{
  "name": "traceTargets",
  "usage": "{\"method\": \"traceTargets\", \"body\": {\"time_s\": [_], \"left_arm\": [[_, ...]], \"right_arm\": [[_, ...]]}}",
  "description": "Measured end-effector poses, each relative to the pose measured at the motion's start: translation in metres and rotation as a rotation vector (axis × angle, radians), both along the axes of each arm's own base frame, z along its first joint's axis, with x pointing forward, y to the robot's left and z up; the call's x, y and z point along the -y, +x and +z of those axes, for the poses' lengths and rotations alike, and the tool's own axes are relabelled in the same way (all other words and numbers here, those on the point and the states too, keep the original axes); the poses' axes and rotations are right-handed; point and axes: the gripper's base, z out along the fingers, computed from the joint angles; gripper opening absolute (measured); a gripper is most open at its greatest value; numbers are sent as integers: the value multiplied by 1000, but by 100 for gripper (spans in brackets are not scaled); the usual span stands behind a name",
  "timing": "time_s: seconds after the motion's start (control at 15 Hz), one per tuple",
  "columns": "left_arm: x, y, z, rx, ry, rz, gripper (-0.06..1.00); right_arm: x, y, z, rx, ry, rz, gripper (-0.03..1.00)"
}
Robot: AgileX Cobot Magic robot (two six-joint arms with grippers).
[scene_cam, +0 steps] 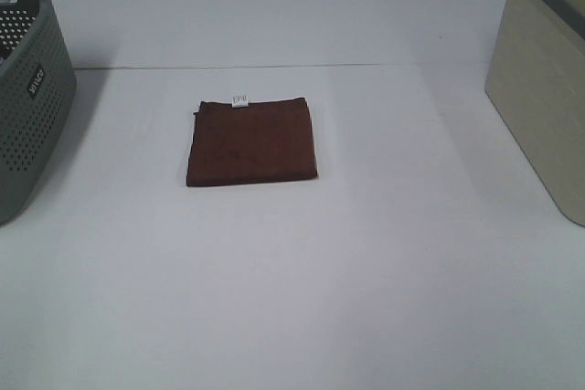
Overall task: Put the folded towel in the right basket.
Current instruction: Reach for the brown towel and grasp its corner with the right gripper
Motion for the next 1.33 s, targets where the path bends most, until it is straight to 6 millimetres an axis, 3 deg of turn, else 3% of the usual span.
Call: {"method": "traceTargets", "body": {"time_s": [1.33], "left_arm": [[0, 0, 0, 0, 0, 0, 88]], "right_arm": [[-2, 0, 0, 1, 25, 15, 81]]}}
